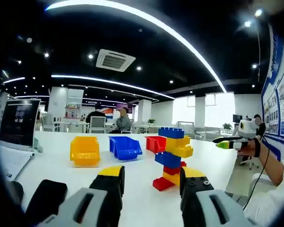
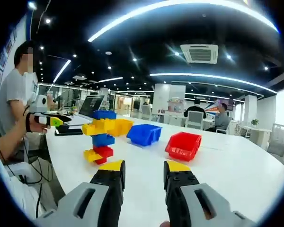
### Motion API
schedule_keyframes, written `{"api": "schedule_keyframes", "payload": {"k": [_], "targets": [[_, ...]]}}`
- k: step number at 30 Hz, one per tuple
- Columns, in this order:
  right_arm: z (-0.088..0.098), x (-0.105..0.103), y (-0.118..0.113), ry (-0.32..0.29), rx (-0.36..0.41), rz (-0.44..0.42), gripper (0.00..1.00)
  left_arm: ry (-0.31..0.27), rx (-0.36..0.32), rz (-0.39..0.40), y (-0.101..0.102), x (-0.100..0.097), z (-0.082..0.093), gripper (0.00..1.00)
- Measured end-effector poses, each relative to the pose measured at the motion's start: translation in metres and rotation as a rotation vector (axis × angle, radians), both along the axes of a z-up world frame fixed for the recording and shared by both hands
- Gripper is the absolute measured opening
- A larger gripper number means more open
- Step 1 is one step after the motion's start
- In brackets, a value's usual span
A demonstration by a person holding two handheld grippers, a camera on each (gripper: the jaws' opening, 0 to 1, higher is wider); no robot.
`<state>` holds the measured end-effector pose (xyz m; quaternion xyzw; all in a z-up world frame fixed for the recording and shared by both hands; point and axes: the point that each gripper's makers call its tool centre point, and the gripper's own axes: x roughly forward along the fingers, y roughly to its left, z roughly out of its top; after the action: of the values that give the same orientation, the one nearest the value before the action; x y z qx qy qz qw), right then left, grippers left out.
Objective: Take apart the toy blocks one by one and place each separated block into its matching bin, sorting the blocks by their type until all the connected pieces are disassembled and separated into the correct bins
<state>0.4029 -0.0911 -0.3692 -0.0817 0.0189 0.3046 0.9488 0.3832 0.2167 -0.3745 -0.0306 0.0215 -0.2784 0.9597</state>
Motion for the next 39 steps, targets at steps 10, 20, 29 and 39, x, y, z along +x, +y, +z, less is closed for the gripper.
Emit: {"api": "schedule_keyframes", "payload": {"k": [10, 20, 29, 39], "targets": [[-0.001, 0.001, 0.0, -0.001, -0.001, 0.0, 0.34, -0.007, 0.0, 0.005, 0.001, 0.0, 0.002, 0.48], [0.001, 0.003, -0.001, 0.0, 0.0, 0.002, 0.34, -0.011, -0.009, -0.008, -0.001, 0.0, 0.005, 0.48], [0.008, 0.009, 0.007, -0.013, -0.033, 0.021, 0.34, -0.015, -0.006, -0.018, -0.01, 0.004, 0.013, 0.49], [0.019, 0.015, 0.034, -0.017, -0.037, 0.102, 0.34, -0.036, 0.011, -0.054, -0.028, 0.008, 0.024, 0.49]]}}
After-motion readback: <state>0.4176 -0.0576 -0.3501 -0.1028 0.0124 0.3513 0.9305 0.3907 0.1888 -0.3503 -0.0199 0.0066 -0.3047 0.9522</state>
